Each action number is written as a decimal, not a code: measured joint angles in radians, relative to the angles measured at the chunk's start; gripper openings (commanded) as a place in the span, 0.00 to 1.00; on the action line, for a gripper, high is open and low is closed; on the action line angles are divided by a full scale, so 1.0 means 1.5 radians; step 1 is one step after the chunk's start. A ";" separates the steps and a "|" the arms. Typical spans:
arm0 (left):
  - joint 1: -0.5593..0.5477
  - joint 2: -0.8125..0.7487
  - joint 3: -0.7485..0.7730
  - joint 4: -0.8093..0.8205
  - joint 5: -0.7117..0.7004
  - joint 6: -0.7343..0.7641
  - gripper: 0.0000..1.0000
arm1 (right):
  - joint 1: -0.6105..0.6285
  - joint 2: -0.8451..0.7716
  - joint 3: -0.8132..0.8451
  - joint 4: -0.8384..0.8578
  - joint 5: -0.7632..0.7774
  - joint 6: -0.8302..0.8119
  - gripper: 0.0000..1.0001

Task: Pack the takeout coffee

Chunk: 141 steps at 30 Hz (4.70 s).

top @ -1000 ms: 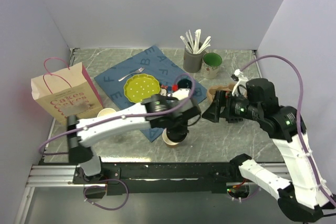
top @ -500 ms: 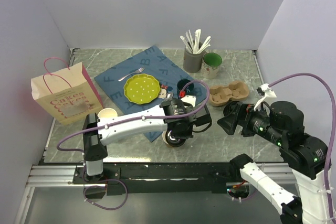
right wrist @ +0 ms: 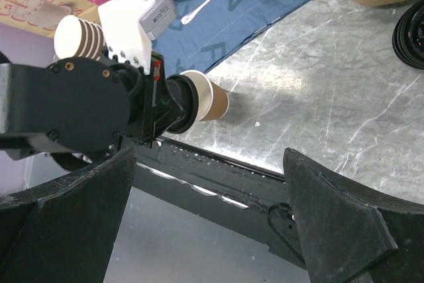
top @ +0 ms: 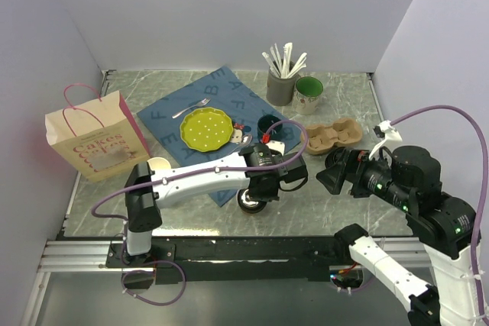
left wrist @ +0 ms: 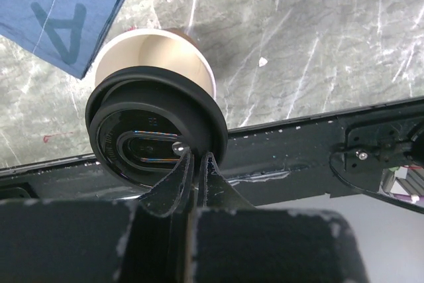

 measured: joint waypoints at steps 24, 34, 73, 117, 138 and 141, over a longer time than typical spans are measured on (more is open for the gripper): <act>0.022 0.047 0.001 0.005 0.000 0.031 0.03 | 0.000 0.026 0.009 0.021 -0.005 -0.026 1.00; 0.023 0.047 0.000 0.025 0.002 0.036 0.05 | 0.000 0.025 0.009 0.021 -0.004 -0.026 1.00; 0.023 0.091 0.073 -0.030 0.003 0.049 0.09 | 0.000 0.022 0.009 0.021 -0.004 -0.018 1.00; 0.042 0.073 0.083 -0.024 0.013 0.060 0.60 | 0.000 0.035 0.017 0.028 -0.013 -0.012 1.00; 0.277 -0.423 -0.526 0.415 0.259 0.086 0.72 | 0.000 0.172 -0.226 0.237 -0.263 -0.001 0.91; 0.277 -0.426 -0.568 0.471 0.293 0.098 0.71 | 0.000 0.235 -0.259 0.262 -0.299 -0.022 0.88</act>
